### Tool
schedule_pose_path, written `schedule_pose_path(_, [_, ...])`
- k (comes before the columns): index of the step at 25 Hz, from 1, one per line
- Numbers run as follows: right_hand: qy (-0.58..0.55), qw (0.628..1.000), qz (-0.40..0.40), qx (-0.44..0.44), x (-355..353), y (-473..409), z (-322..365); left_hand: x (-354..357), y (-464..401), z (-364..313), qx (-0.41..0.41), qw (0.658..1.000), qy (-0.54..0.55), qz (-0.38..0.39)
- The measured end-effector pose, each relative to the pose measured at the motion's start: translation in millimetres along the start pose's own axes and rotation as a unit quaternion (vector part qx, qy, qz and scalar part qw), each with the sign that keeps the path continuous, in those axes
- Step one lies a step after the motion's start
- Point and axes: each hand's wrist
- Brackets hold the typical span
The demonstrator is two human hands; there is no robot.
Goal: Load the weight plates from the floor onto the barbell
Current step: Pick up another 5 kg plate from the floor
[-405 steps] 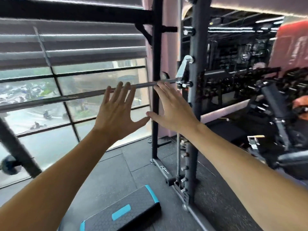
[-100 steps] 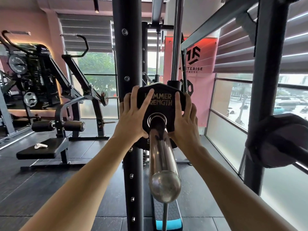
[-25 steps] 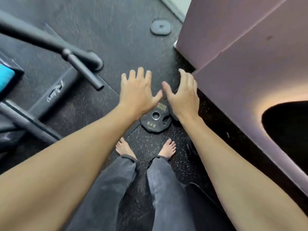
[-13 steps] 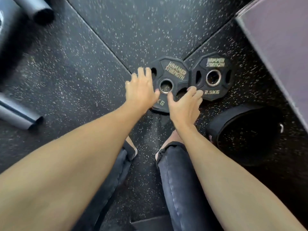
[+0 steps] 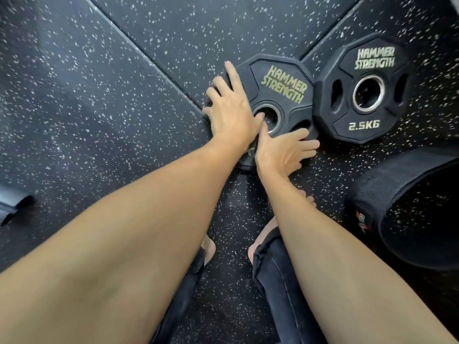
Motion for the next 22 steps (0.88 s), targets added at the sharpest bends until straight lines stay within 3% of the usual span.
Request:
schedule_pose_path(5, [-0.038,0.999,-0.035,-0.005,-4,-13,1,-7,-17,4,-0.004,1.0,0.02,-0.002])
schedule_pose_path(15, [-0.003,0.996,0.084,0.011,-71,47,16,-80,46,39,-0.089,0.994,-0.026,0.057])
schedule_pose_path(22, [-0.064,0.992,0.069,-0.089,-162,134,84,-195,112,95,-0.152,0.987,0.044,-0.011])
Point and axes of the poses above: each hand's wrist, its own y-axis away from the middle knuckle, its own x-axis out of the palm, z = x × y, and after that the axes turned 13 degrees about -y, right-handed
